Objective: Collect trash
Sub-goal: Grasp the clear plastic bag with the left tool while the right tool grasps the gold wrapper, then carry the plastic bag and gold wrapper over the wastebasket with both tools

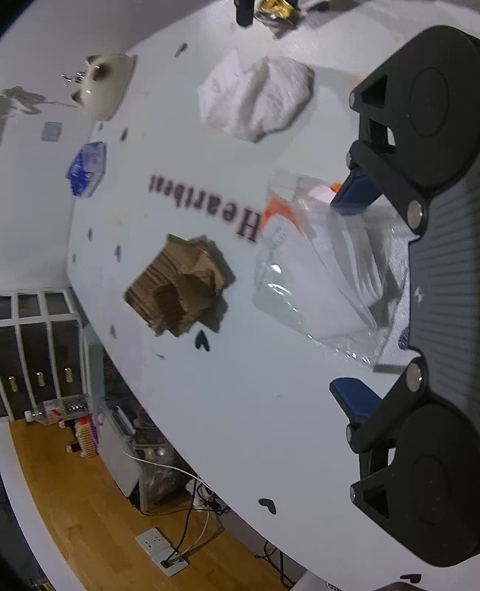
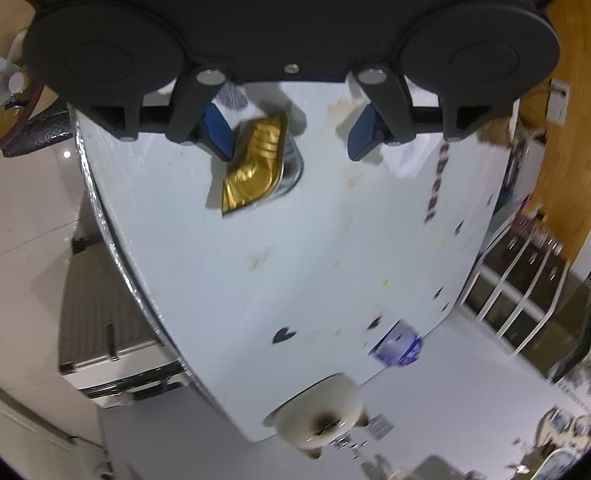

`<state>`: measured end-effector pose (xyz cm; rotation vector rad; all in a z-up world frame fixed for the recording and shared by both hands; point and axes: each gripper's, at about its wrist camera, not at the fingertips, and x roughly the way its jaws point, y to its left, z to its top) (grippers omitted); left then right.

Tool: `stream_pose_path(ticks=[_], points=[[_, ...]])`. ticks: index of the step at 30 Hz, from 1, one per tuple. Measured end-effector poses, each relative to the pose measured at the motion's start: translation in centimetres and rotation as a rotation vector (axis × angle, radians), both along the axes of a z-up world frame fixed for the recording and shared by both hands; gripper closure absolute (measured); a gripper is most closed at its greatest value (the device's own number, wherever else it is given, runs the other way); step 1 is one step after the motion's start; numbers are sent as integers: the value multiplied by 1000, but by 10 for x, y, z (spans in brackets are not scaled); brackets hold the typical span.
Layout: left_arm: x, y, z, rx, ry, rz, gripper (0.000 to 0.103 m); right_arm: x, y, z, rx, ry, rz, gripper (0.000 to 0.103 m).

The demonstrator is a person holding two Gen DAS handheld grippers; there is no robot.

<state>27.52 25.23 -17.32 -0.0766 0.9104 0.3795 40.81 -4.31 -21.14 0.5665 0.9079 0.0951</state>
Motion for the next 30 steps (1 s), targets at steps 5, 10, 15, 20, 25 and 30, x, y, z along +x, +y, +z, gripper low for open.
stream_pose_path(ticks=[5, 10, 15, 20, 25, 30], points=[[15, -22, 4, 59, -21, -79, 19, 10, 11, 1, -52, 2, -74, 42], [33, -38, -4, 143, 32, -161, 29, 19, 13, 2, -118, 28, -93, 65], [41, -41, -9, 184, 81, -199, 43, 19, 4, 3, -125, 22, 0, 67], [37, -36, -9, 193, 116, -191, 57, -1, -4, 9, -150, 6, 65, 89], [27, -33, -4, 205, 110, -201, 69, -23, -1, 13, -183, -11, 142, 88], [16, -25, 14, 146, 59, -183, 82, -44, 3, 22, -192, -37, 196, 88]])
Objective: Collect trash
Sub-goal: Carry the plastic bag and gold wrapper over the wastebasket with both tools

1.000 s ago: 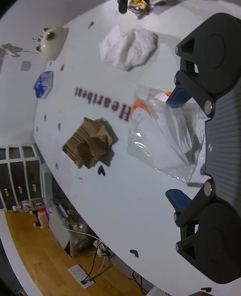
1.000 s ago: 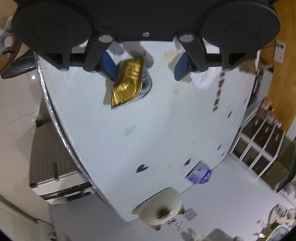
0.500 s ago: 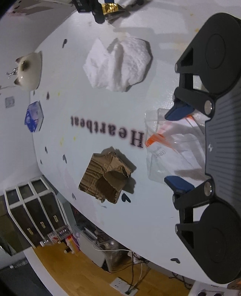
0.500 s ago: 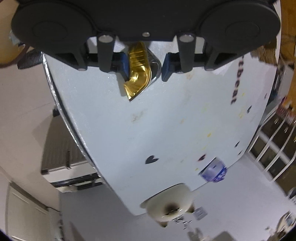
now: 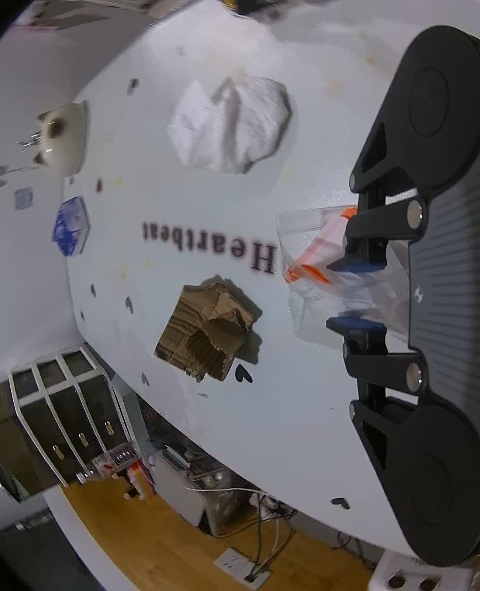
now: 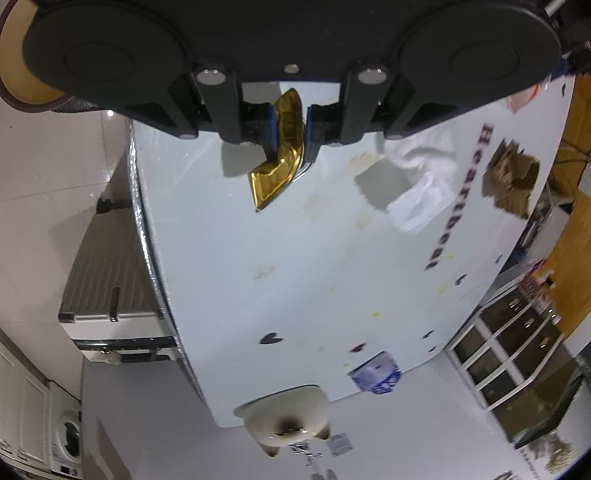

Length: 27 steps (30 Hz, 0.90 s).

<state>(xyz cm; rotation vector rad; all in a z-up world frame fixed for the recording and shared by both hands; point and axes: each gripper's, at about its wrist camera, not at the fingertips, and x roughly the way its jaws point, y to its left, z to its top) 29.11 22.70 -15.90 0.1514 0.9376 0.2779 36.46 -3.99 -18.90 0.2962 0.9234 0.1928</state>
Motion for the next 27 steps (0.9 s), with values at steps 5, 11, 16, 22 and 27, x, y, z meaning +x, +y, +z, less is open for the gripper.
stream_pose_path(ticks=[5, 11, 16, 22, 27], points=[[-18, 8, 23, -124, -62, 41, 91, -19, 7, 14, -8, -20, 58, 88], [-43, 6, 40, -232, -94, 55, 92, -45, 11, 32, -16, -48, 119, 88], [-67, -1, 54, -289, -109, 46, 92, -77, 9, 53, -33, -97, 149, 88], [-101, -16, 73, -348, -120, 3, 92, -117, 5, 77, -67, -129, 194, 88], [-128, -28, 88, -367, -138, -37, 92, -154, 4, 99, -97, -168, 214, 88]])
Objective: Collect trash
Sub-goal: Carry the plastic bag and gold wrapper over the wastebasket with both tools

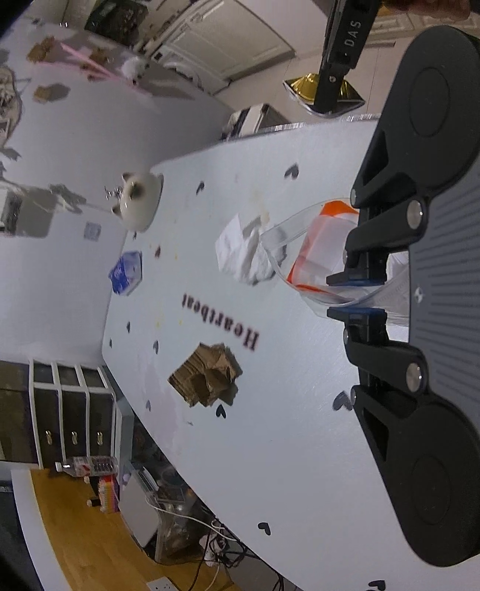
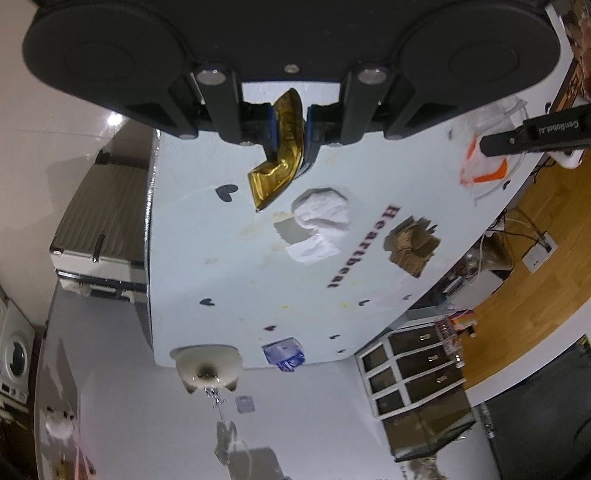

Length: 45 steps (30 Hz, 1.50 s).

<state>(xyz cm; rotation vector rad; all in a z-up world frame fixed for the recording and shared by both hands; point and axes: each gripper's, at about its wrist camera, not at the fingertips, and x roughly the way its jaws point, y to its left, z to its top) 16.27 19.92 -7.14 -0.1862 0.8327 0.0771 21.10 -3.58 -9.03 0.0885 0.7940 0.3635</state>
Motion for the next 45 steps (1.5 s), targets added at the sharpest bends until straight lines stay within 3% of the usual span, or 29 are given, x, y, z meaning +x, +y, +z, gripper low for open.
stream_pose_path(ticks=[12, 21, 29, 45], points=[[-52, -28, 19, -19, -52, -96, 92, -77, -6, 26, -60, -68, -19, 88], [-60, -60, 18, -38, -58, -154, 92, -101, -34, 28, -65, -57, -51, 88], [-40, -118, 9, -56, -28, -185, 92, -91, -92, 15, -55, -26, -84, 88], [27, -275, -40, -90, 101, -169, 92, -19, -264, -23, -71, 56, -81, 88]])
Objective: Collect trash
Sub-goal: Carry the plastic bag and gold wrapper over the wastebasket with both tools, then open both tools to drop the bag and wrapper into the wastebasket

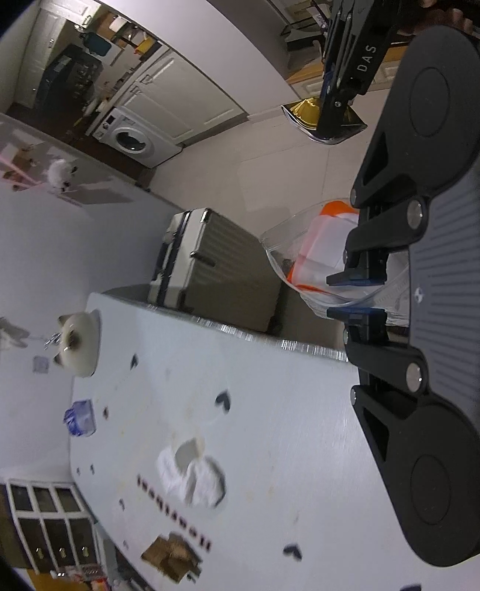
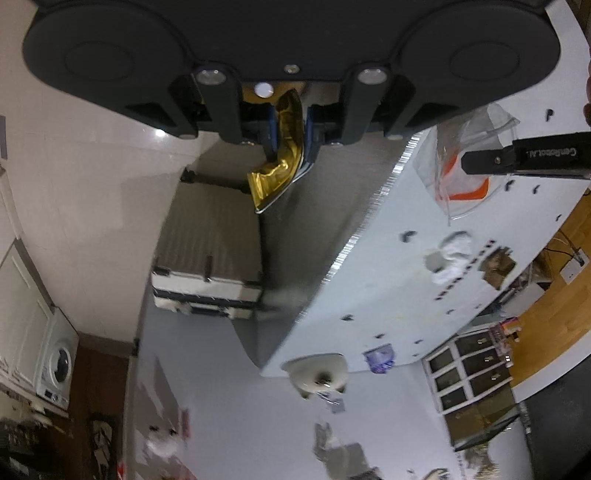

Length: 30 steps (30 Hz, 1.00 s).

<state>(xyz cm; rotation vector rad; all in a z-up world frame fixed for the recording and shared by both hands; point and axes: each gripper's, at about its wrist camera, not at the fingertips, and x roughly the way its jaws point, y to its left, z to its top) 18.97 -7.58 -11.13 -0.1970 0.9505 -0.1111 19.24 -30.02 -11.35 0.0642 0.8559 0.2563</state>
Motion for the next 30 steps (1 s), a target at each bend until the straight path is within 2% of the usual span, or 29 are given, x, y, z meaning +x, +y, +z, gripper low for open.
stream_pose_path(ticks=[4, 9, 15, 22, 30], points=[[16, -25, -15, -11, 50, -14, 92, 12, -36, -21, 18, 49, -28, 88], [38, -61, -48, -1, 132, -78, 92, 22, -70, -54, 50, 122, -62, 88], [66, -99, -110, 25, 262, -149, 92, 30, -99, -104, 109, 217, -106, 88], [92, -136, -200, 35, 435, -233, 92, 39, -115, -163, 185, 338, -161, 88], [120, -160, -280, 75, 505, -276, 90, 46, -122, -228, 228, 430, -217, 88]])
